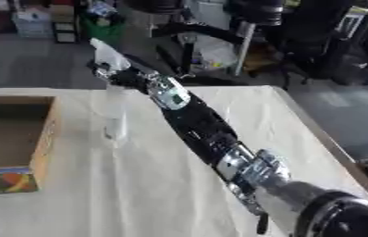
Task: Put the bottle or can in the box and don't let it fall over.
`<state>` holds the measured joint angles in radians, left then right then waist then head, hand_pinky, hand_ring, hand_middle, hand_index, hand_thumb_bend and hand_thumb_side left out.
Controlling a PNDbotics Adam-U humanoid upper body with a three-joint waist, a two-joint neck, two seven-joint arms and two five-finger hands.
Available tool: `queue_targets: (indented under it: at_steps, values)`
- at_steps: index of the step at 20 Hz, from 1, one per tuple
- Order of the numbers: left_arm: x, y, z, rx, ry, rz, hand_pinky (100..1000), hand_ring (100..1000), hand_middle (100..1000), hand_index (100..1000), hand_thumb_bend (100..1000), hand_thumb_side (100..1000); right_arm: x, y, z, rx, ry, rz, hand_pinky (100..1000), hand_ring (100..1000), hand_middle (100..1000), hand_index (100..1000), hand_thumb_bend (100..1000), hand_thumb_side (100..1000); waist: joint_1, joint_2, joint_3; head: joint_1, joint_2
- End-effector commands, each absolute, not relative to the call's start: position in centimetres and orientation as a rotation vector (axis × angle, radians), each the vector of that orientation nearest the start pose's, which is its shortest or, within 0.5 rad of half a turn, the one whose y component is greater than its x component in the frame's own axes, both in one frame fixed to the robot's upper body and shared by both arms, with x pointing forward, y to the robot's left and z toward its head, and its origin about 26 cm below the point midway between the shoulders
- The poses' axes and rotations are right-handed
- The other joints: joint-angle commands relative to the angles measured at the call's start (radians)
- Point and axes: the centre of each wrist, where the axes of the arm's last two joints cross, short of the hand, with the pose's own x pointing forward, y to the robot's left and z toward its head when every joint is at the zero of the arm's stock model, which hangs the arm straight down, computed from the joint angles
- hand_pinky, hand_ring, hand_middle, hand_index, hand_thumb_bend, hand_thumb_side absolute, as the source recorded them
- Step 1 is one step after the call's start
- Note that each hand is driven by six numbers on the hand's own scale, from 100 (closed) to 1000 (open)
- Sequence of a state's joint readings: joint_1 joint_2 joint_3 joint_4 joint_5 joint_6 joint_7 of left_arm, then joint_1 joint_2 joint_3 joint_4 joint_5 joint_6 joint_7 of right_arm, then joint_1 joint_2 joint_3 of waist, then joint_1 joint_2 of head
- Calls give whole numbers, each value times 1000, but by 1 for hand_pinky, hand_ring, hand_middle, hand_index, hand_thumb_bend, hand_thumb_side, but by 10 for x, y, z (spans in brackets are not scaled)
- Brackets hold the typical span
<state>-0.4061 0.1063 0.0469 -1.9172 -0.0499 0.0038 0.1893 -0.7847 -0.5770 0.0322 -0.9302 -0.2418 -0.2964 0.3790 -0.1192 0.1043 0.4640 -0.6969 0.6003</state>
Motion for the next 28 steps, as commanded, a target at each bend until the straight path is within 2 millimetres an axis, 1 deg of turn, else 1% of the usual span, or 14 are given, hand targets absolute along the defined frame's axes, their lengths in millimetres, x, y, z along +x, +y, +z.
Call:
queue_targets:
  at_steps: [1, 5, 8, 9, 10, 13, 17, 20, 24, 28]
  values:
    - [321, 228, 209, 151, -2345, 42, 708, 724, 586, 794, 532, 573, 447, -384, 188, -95, -1968, 605, 842, 1000, 735, 662, 100, 424, 10, -10, -3, -1, -16]
    - [321, 228, 208, 154, -2345, 42, 708, 724, 586, 794, 533, 574, 446, -386, 191, -100, -1974, 611, 839, 1000, 716, 617, 100, 421, 9, -11, -5, 0, -16]
    - [321, 229, 209, 156, -2346, 43, 707, 724, 586, 794, 532, 574, 445, -387, 195, -100, -1983, 618, 835, 1000, 706, 545, 100, 423, 9, -12, -7, 2, -15]
    - [321, 229, 209, 157, -2347, 44, 707, 724, 586, 794, 531, 574, 445, -387, 196, -98, -1986, 621, 835, 1000, 706, 542, 100, 423, 9, -12, -8, 2, -16]
    - [320, 229, 209, 158, -2348, 45, 707, 724, 586, 794, 530, 574, 445, -386, 197, -95, -1990, 623, 832, 1000, 700, 517, 100, 424, 9, -13, -8, 2, -15]
    - [320, 230, 209, 163, -2351, 49, 706, 724, 586, 794, 529, 574, 445, -384, 201, -77, -1999, 628, 823, 1000, 690, 508, 100, 425, 9, -14, -9, 3, -16]
    - [319, 233, 210, 178, -2355, 63, 706, 723, 587, 795, 527, 573, 445, -384, 207, -54, -2009, 617, 770, 1000, 677, 500, 100, 424, 10, -16, -12, 3, -17]
    - [318, 235, 211, 193, -2362, 78, 706, 723, 587, 795, 525, 574, 444, -384, 213, -37, -2020, 613, 723, 918, 669, 496, 100, 423, 10, -18, -11, 4, -18]
    - [316, 239, 214, 220, -2374, 105, 704, 722, 588, 796, 520, 573, 444, -381, 222, 12, -2034, 594, 698, 901, 655, 490, 100, 427, 7, -22, -3, 7, -21]
    - [312, 240, 222, 240, -2411, 99, 701, 720, 590, 798, 517, 578, 443, -375, 239, 103, -2061, 562, 690, 889, 643, 485, 100, 463, -2, -24, 19, 5, -38]
